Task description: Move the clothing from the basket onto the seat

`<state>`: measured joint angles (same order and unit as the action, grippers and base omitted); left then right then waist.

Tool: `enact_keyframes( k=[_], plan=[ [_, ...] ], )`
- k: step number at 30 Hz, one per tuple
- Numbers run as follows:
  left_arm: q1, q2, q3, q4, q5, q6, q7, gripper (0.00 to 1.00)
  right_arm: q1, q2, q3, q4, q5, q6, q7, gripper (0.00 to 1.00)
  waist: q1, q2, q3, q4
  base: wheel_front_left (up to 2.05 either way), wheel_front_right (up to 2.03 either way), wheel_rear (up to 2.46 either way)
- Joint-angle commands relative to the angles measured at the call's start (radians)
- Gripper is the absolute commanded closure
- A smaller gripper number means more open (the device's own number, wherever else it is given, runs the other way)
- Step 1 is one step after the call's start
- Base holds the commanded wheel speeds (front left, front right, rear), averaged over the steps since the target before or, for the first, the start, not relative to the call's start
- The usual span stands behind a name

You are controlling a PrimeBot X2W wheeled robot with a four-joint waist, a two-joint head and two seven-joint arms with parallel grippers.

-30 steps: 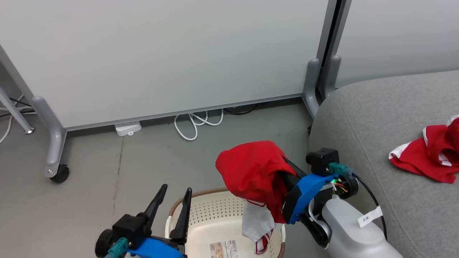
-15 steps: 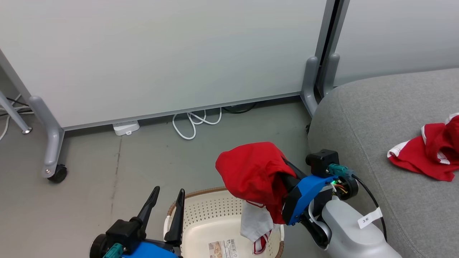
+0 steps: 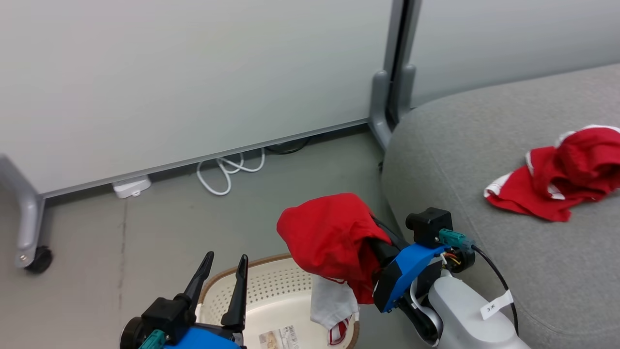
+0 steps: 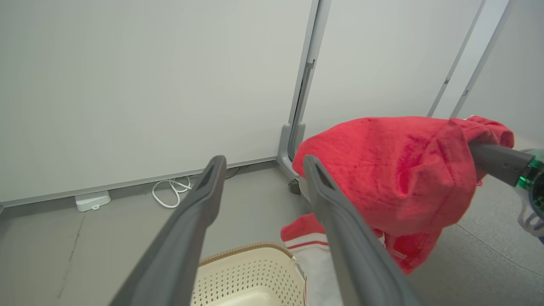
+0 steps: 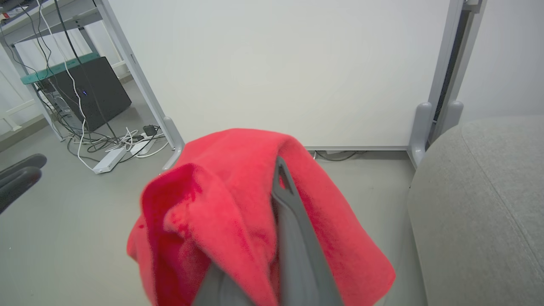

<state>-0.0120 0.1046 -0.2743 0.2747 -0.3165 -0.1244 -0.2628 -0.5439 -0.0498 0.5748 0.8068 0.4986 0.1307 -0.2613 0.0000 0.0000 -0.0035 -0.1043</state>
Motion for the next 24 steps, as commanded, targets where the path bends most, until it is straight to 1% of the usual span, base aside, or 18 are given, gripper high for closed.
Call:
enact_keyframes(
  k=[1,16,24],
  plan=[
    [0.006,-0.001,0.003,-0.004,0.006,-0.009,-0.003,0.0,0.011,-0.001,-0.002,-0.012,-0.003,0.0,-0.006,1.0,0.0,0.0,0.002,-0.038,0.0,0.0,0.0],
    [-0.009,0.0,-0.005,-0.023,0.007,-0.006,-0.003,0.0,0.058,-0.001,-0.035,-0.092,-0.029,0.0,-0.006,1.0,0.0,0.0,0.03,-0.278,0.0,0.0,0.0],
    [-0.022,0.004,-0.01,-0.029,0.01,-0.006,-0.003,0.0,0.073,-0.001,-0.042,-0.112,-0.038,0.0,-0.005,1.0,0.0,0.0,0.045,-0.381,0.0,0.0,0.0]
  ],
)
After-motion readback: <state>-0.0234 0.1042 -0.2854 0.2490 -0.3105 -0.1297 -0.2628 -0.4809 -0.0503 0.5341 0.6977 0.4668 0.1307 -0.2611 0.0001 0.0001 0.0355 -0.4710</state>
